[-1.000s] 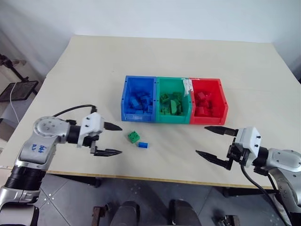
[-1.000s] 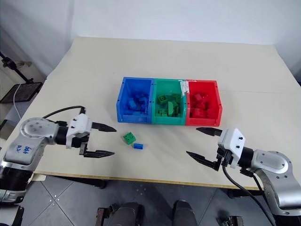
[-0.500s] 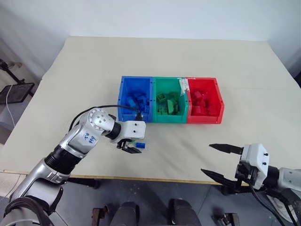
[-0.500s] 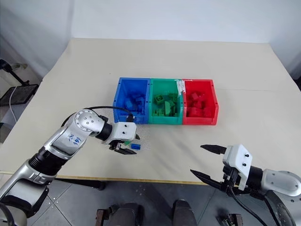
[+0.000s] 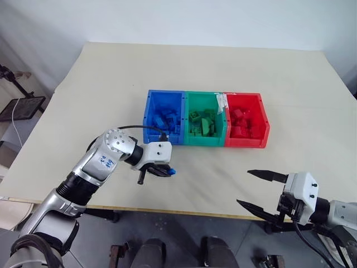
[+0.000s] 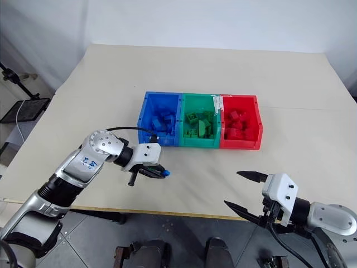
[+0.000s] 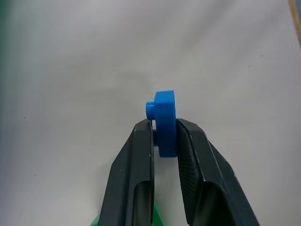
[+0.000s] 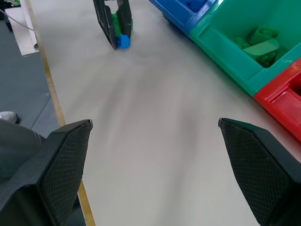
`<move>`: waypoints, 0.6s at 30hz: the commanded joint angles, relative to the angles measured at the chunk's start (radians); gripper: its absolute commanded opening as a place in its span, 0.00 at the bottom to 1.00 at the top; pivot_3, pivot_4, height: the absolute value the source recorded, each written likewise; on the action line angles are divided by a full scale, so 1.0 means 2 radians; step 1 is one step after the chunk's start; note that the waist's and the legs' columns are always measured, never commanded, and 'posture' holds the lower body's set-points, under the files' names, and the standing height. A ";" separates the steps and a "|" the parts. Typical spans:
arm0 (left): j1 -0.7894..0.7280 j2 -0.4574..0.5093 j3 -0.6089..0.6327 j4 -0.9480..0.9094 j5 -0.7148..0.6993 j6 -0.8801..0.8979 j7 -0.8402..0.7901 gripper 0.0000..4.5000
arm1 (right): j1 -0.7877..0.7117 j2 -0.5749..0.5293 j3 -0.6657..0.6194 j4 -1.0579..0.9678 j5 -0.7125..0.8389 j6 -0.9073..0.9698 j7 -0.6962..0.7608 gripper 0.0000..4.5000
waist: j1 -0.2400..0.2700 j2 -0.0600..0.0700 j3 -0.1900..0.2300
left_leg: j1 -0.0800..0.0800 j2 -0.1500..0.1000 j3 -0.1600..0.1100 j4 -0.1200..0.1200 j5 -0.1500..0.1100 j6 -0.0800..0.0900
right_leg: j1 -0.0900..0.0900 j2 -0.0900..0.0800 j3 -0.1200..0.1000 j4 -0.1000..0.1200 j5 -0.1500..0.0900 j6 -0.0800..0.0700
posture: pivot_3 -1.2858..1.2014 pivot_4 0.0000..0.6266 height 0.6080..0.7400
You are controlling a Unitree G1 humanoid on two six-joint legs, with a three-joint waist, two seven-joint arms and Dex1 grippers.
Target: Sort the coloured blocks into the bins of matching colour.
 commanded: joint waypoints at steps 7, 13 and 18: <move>-0.078 -0.095 0.143 0.047 -0.041 0.068 0.170 0.09 | -0.078 0.084 0.021 -0.026 -0.007 -0.048 -0.084 1.00 | 0.000 0.000 0.000 | 0.000 0.000 0.000 0.000 0.000 0.000 | 0.000 0.000 0.000 0.001 0.000 0.000 | 0.52 0.24 1.00; -0.097 -0.106 0.158 0.074 -0.038 0.073 0.219 0.16 | -0.076 0.075 0.023 -0.014 -0.016 -0.047 -0.081 1.00 | 0.000 0.000 0.000 | 0.000 0.000 0.000 0.000 0.000 0.000 | -0.001 0.000 0.000 0.001 0.000 0.000 | 0.52 0.24 1.00; -0.092 -0.095 0.175 0.062 -0.047 0.076 0.231 0.50 | -0.084 0.066 0.023 -0.001 -0.016 -0.048 -0.073 1.00 | -0.001 0.000 0.000 | 0.000 0.000 0.000 0.000 0.000 0.000 | -0.001 0.000 0.000 0.001 0.000 0.000 | 0.52 0.24 1.00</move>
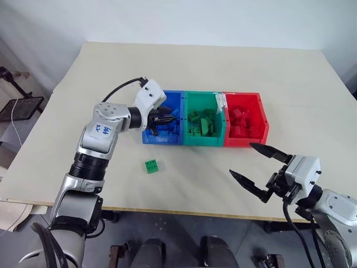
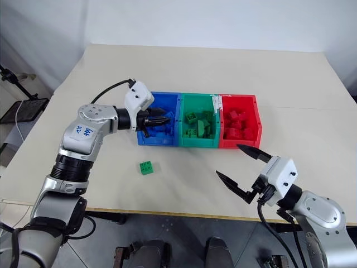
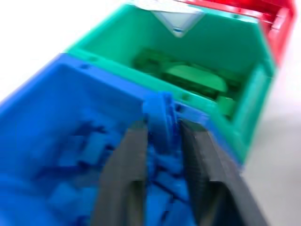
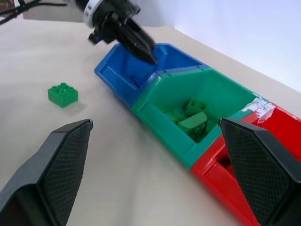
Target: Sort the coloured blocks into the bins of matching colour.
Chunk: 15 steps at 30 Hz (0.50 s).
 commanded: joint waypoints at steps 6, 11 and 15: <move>0.066 0.068 0.087 -0.031 -0.053 -0.077 -0.042 0.83 | -0.035 -0.024 0.014 0.032 0.006 -0.009 0.037 1.00 | -0.009 0.000 0.000 | 0.000 0.000 0.000 -0.001 0.000 0.000 | 0.000 0.000 0.000 0.000 0.000 0.000 | 0.52 0.24 1.00; 0.160 0.142 0.164 0.000 -0.125 -0.154 -0.155 0.83 | -0.056 -0.058 0.039 0.062 -0.009 -0.027 0.097 1.00 | -0.014 0.000 0.000 | 0.001 0.001 0.000 -0.001 0.000 -0.001 | 0.000 0.000 0.000 0.000 0.000 0.000 | 0.52 0.24 1.00; 0.205 0.193 0.192 0.048 -0.127 -0.184 -0.184 0.99 | -0.078 -0.078 0.063 0.077 -0.006 -0.030 0.131 1.00 | -0.011 0.000 0.000 | 0.000 0.001 0.000 -0.001 0.000 -0.001 | 0.000 0.000 -0.001 -0.001 0.000 0.000 | 0.52 0.24 1.00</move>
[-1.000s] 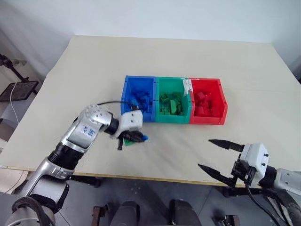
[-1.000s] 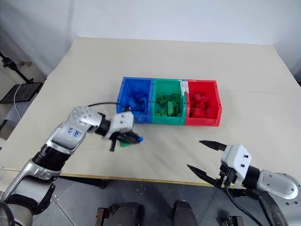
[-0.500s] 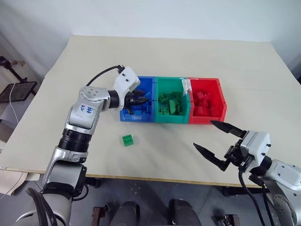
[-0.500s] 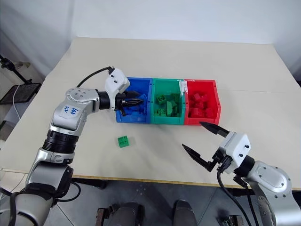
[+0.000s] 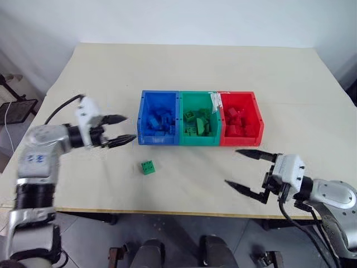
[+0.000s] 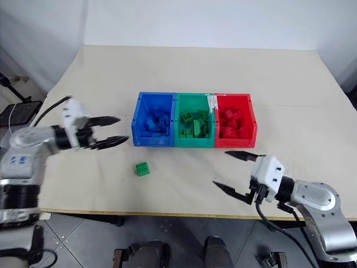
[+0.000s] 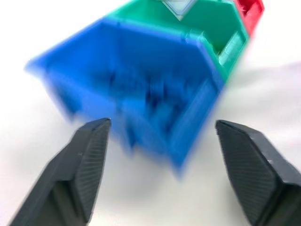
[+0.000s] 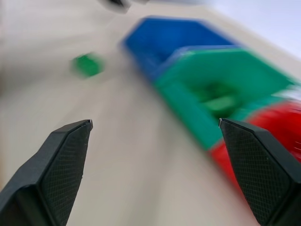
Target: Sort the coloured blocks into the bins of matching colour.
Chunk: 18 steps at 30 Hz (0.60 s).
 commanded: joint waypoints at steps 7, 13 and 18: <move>0.043 0.058 -0.012 0.034 0.010 -0.094 -0.077 0.99 | -0.030 -0.005 0.021 0.016 0.012 0.004 0.030 1.00 | 0.012 0.000 0.000 | 0.000 0.000 -0.001 0.001 0.000 0.000 | 0.001 -0.001 -0.001 0.000 0.000 0.000 | 0.52 0.24 1.00; 0.070 0.039 -0.103 -0.121 0.043 -0.034 -0.040 0.99 | 0.024 -0.021 -0.009 -0.006 0.022 0.017 0.032 1.00 | 0.013 0.000 0.000 | -0.001 0.000 -0.001 0.001 0.000 0.001 | 0.001 -0.002 0.000 0.000 0.000 0.000 | 0.52 0.24 1.00; 0.041 -0.018 -0.154 -0.164 0.089 0.047 0.061 0.99 | 0.048 -0.024 -0.018 -0.017 0.022 0.022 0.029 1.00 | 0.012 0.000 0.000 | 0.000 0.000 0.000 0.001 0.000 0.001 | 0.001 0.000 0.000 0.001 0.000 0.000 | 0.52 0.24 1.00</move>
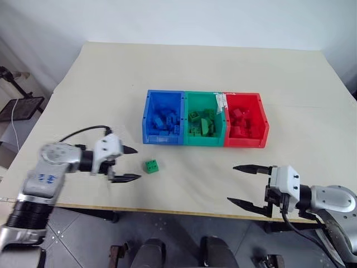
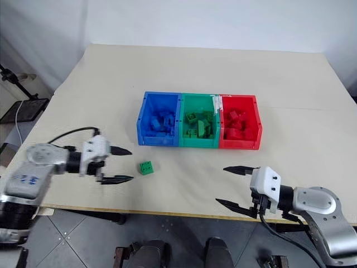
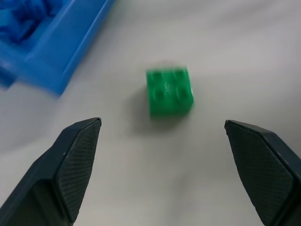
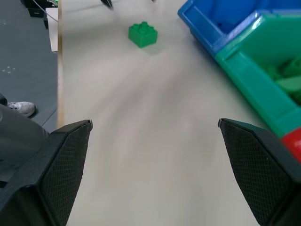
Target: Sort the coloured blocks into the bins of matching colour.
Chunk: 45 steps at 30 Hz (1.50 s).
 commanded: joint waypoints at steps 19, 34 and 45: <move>-0.097 -0.044 -0.059 -0.025 0.028 0.047 0.029 0.33 | 0.053 0.048 -0.031 -0.046 -0.015 -0.022 -0.097 1.00 | 0.002 0.000 0.000 | 0.000 0.000 0.000 0.000 0.000 0.000 | 0.000 0.000 0.001 0.000 0.000 0.000 | 0.52 0.24 1.00; -0.338 -0.285 -0.065 0.289 0.071 -0.076 0.178 0.50 | 0.096 0.142 -0.084 -0.125 -0.037 -0.011 -0.244 1.00 | -0.008 0.000 0.000 | 0.000 -0.001 0.002 -0.001 0.000 0.000 | -0.001 0.001 0.001 0.000 0.000 0.000 | 0.52 0.24 1.00; -0.217 -0.165 -0.021 0.133 -0.004 -0.088 0.040 0.99 | 0.096 0.081 -0.083 -0.117 0.016 0.021 -0.173 1.00 | -0.013 0.000 0.000 | 0.000 0.000 0.001 -0.001 0.000 0.000 | -0.001 0.000 0.001 0.000 0.000 0.000 | 0.52 0.24 1.00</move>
